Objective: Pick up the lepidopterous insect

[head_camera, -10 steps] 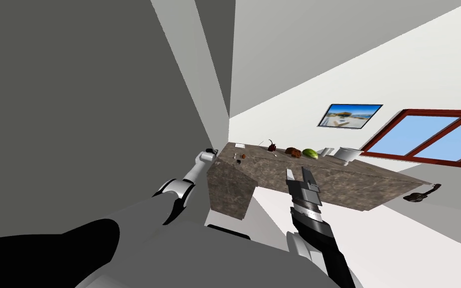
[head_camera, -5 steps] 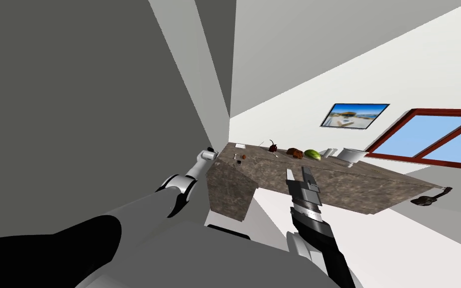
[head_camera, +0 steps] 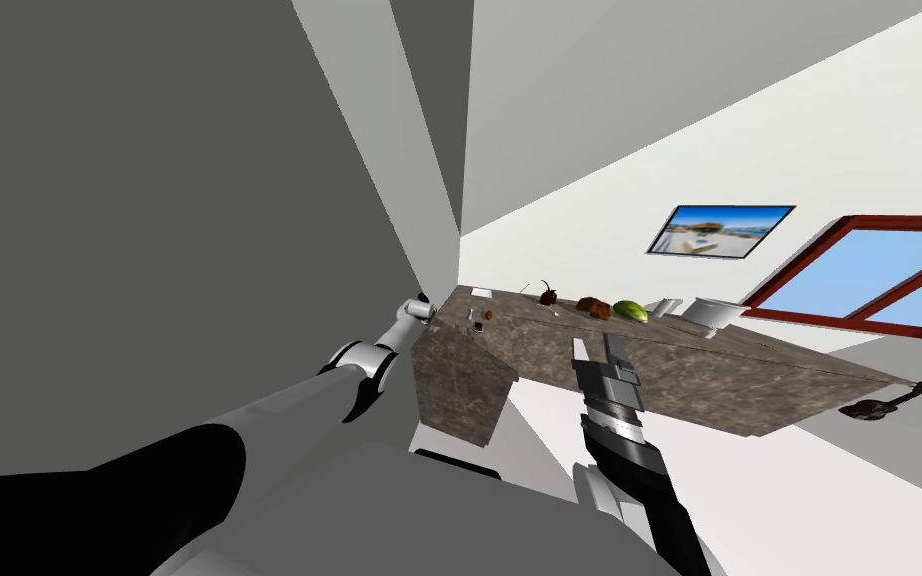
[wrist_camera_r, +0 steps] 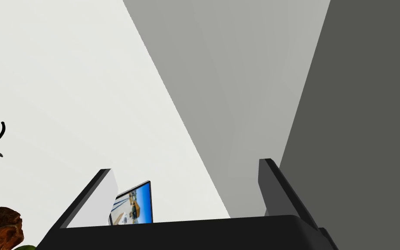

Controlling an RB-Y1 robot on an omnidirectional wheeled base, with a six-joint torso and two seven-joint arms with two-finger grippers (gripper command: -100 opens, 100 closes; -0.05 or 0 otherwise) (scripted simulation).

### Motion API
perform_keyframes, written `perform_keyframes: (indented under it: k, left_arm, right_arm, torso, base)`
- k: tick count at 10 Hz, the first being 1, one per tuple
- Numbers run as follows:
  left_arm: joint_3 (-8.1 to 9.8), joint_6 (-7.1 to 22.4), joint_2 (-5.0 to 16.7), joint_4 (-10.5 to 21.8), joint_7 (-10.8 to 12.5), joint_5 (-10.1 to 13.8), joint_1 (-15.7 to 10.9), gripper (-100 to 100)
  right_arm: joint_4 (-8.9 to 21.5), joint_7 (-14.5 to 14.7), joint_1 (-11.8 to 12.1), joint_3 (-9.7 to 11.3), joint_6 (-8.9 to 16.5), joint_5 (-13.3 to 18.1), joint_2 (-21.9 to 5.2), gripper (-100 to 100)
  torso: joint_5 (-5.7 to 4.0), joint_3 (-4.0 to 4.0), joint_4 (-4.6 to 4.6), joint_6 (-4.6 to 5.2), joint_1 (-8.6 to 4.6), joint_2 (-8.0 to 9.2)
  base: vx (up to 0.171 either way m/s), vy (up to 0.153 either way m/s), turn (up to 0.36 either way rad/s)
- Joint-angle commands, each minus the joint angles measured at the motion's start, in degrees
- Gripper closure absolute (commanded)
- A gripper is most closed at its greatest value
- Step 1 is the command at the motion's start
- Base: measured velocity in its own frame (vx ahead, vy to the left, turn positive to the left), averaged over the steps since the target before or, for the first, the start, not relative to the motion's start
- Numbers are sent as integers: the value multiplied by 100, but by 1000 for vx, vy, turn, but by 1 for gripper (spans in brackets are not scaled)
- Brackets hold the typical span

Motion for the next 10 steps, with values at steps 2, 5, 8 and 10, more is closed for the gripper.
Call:
perform_keyframes:
  k: [2,5,8,10]
  left_arm:
    - [6,334,-4,350,-81,33,-192,-100]
    - [11,773,-24,929,-206,85,-494,-100]
    - [12,1140,-50,1380,-313,131,-733,-100]
    - [12,1338,-64,1640,-358,152,-828,-100]
  right_arm:
    - [0,0,0,0,0,0,0,0]
    - [0,0,0,0,0,0,0,0]
    - [0,0,0,0,0,0,0,0]
    - [0,0,0,0,0,0,0,0]
  torso:
    - [-1,-2,0,0,-3,-5]
    - [0,-1,-1,0,0,-2]
    - [0,-3,-1,0,-1,-6]
    - [-1,-6,-3,0,-3,-10]
  base:
    - [48,-17,24]
    - [43,-12,25]
    - [59,-16,26]
    - [54,-13,16]
